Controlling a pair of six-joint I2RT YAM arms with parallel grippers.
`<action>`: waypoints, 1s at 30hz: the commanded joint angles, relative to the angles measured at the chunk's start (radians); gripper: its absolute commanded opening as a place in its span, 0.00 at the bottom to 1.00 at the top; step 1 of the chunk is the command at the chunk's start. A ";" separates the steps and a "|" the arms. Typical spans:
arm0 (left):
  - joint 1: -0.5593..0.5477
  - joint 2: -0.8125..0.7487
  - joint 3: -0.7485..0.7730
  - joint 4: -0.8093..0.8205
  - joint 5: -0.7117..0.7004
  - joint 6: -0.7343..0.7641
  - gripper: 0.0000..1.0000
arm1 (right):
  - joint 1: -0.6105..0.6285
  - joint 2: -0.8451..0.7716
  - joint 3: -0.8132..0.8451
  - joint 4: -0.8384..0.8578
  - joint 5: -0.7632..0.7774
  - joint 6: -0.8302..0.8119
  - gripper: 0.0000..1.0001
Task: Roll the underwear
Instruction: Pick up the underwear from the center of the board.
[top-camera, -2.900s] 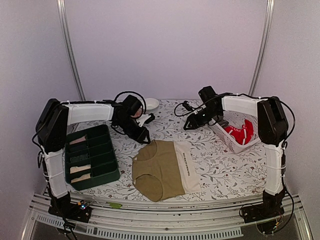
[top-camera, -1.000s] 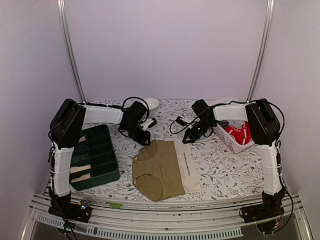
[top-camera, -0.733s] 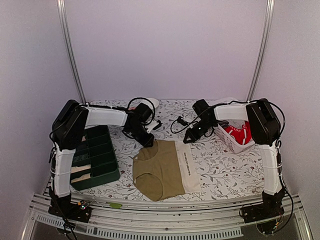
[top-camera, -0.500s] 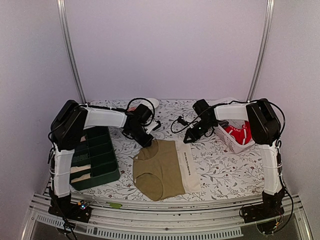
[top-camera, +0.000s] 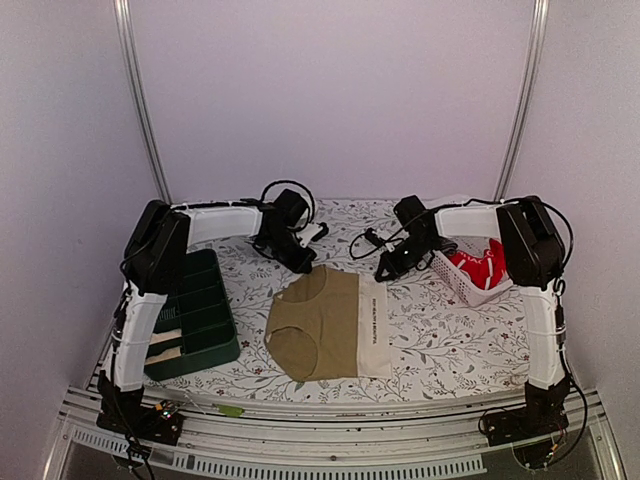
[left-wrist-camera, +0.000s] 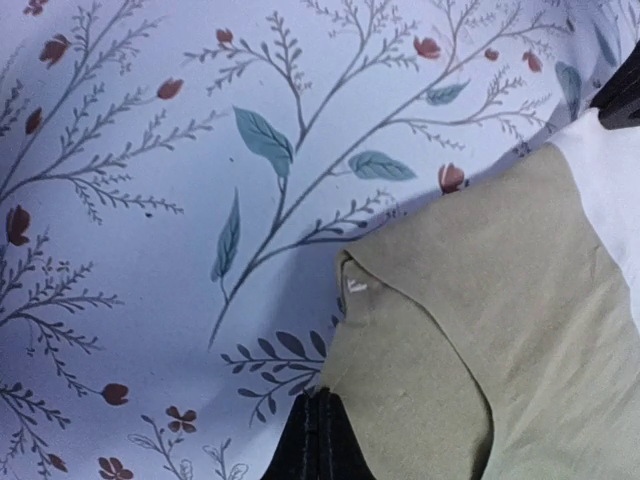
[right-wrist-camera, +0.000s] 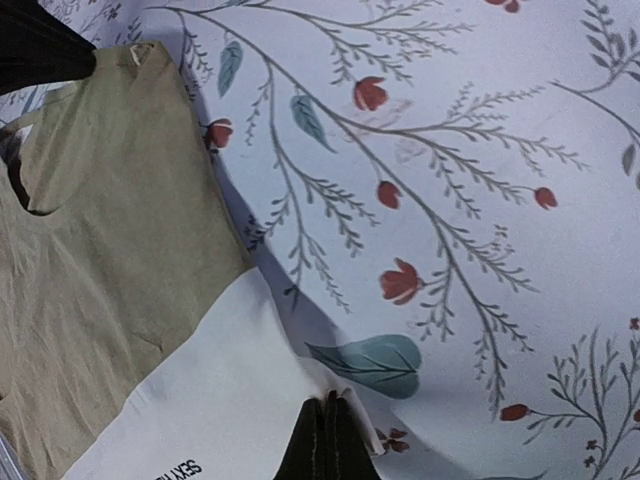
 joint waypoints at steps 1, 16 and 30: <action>0.022 0.003 0.063 -0.032 0.050 0.033 0.00 | -0.042 -0.057 -0.007 0.004 0.051 0.046 0.00; 0.047 -0.171 -0.116 0.097 0.176 0.017 0.00 | -0.051 -0.136 -0.014 0.037 -0.043 0.065 0.00; 0.047 -0.309 -0.283 0.076 0.351 -0.008 0.00 | 0.010 -0.282 -0.172 0.026 -0.104 0.111 0.00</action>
